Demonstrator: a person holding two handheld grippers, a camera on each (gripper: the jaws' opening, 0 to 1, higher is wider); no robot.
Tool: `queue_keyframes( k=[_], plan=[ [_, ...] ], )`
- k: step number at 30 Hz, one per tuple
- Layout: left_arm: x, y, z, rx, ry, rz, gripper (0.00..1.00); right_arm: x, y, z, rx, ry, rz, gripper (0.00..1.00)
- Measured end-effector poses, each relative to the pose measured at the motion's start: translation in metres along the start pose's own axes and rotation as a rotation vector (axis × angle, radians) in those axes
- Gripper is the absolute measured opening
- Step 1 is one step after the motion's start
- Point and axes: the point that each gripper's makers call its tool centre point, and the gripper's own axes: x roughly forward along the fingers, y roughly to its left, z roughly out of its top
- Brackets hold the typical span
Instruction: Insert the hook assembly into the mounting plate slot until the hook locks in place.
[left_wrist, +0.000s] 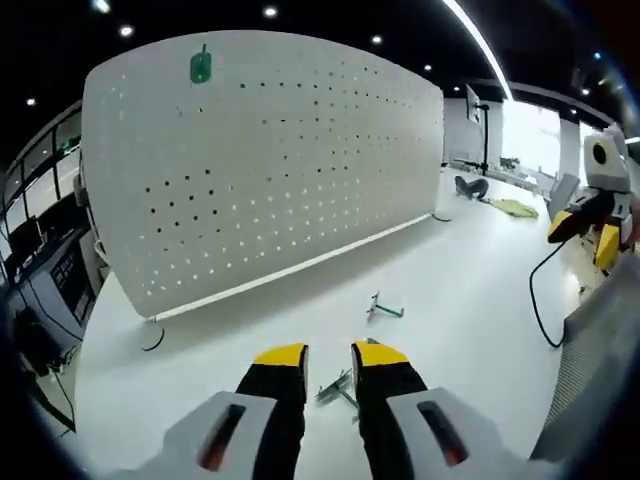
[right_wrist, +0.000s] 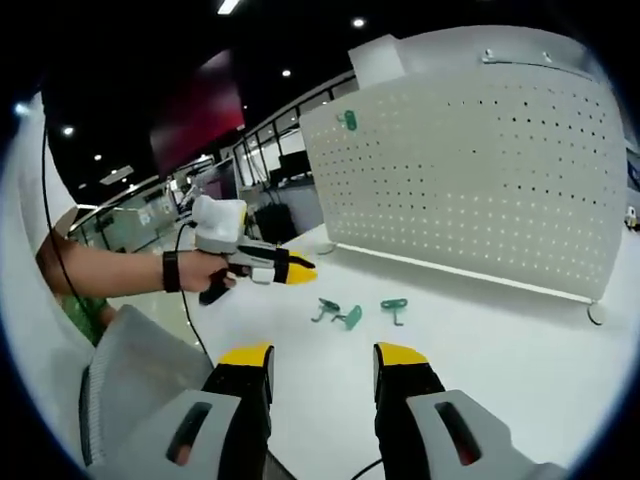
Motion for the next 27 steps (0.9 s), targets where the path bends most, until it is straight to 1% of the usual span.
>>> queue_keyframes(
  k=[6, 9, 13, 16, 23, 26, 27],
  plan=[
    [0.002, 0.0, -0.023, -0.003, 0.058, -0.014, 0.2, -0.001, -0.004, -0.001, 0.009, 0.003, -0.011, 0.4],
    [0.003, -0.001, -0.031, 0.003, 0.078, -0.03, 0.2, 0.0, -0.004, -0.003, 0.012, 0.008, -0.012, 0.4],
    [0.007, 0.002, -0.04, 0.018, 0.099, -0.031, 0.18, 0.002, -0.005, -0.006, 0.019, 0.017, -0.013, 0.4],
    [0.009, 0.007, -0.043, 0.021, 0.105, -0.017, 0.16, 0.003, -0.004, -0.006, 0.019, 0.022, -0.01, 0.4],
    [0.019, 0.01, -0.051, 0.022, 0.125, -0.027, 0.16, 0.006, -0.009, -0.007, 0.018, 0.037, -0.015, 0.4],
    [0.023, 0.01, -0.053, 0.056, 0.133, -0.038, 0.16, 0.006, -0.01, -0.006, 0.023, 0.036, -0.019, 0.4],
    [0.025, 0.011, -0.053, 0.056, 0.132, -0.042, 0.16, 0.007, -0.011, -0.007, 0.025, 0.039, -0.02, 0.4]
  ],
)
